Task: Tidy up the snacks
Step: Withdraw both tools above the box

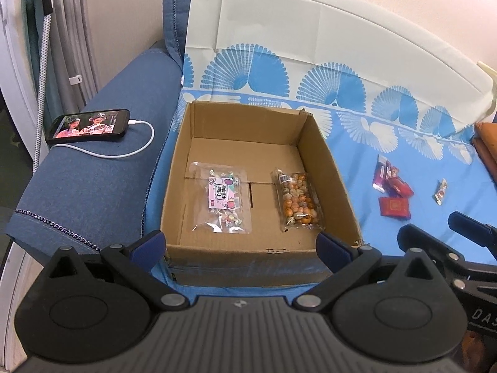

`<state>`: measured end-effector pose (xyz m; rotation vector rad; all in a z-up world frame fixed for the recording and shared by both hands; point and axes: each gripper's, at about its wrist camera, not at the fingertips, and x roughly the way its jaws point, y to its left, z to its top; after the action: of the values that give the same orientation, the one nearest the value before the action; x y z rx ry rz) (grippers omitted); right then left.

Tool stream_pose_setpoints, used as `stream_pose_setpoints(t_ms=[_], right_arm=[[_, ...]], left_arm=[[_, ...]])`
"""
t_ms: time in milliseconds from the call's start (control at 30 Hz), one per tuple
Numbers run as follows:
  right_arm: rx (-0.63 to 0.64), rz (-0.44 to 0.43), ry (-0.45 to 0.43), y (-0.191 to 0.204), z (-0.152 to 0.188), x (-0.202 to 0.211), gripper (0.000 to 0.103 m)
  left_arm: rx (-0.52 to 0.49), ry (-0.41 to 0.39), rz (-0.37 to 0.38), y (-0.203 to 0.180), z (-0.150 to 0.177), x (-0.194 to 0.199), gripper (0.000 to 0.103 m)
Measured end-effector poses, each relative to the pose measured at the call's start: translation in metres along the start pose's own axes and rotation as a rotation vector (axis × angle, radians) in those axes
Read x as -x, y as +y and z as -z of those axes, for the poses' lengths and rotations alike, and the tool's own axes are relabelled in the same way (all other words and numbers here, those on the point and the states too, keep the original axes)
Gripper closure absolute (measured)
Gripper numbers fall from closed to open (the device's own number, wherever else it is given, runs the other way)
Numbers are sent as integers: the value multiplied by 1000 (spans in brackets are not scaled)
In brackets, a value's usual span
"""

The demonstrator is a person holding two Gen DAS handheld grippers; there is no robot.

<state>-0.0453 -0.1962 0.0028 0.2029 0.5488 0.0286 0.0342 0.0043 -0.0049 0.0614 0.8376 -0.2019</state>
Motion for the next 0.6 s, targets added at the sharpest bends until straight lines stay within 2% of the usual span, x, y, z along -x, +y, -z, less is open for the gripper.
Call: stream_pose_setpoints(t_ms=[600], right_arm=[[-27,7,12,-1,1,-2,0]], left_arm=[[-28,5,-21,-6,0,-2,0]])
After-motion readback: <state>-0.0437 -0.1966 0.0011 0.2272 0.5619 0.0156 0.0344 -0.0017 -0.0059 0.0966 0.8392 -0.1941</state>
